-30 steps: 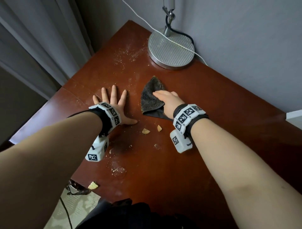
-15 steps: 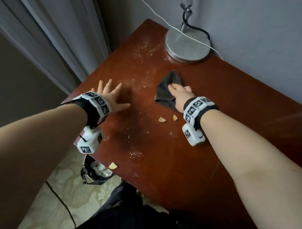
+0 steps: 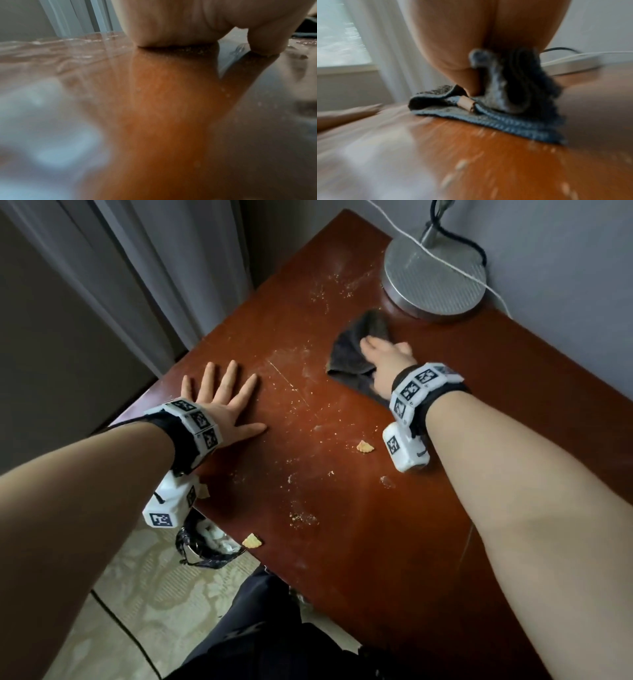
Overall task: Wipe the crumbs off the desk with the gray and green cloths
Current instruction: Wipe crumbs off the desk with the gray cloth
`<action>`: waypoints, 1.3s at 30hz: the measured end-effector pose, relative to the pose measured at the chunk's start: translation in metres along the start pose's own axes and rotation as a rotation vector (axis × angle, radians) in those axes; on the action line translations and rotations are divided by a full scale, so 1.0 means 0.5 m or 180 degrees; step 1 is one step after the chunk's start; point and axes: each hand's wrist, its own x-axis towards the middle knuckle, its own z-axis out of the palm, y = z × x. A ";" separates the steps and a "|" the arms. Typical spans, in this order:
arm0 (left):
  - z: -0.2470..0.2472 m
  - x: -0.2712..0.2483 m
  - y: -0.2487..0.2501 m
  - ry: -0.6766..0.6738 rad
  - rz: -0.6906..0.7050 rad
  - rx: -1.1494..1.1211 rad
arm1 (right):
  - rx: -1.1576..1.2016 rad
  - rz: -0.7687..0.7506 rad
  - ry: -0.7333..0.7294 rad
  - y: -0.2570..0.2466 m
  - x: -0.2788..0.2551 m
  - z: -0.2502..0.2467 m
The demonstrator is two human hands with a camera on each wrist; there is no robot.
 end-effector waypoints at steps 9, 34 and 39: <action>-0.006 -0.001 -0.002 -0.0140 -0.0014 0.0021 | 0.0556 -0.0308 -0.0016 0.033 0.013 -0.020; -0.010 0.000 -0.004 -0.0158 0.0019 0.0004 | 0.0052 0.0294 0.0181 0.001 0.089 -0.072; -0.013 -0.002 -0.003 -0.0179 0.0024 -0.0032 | -0.0043 -0.0208 -0.0116 -0.013 0.067 -0.035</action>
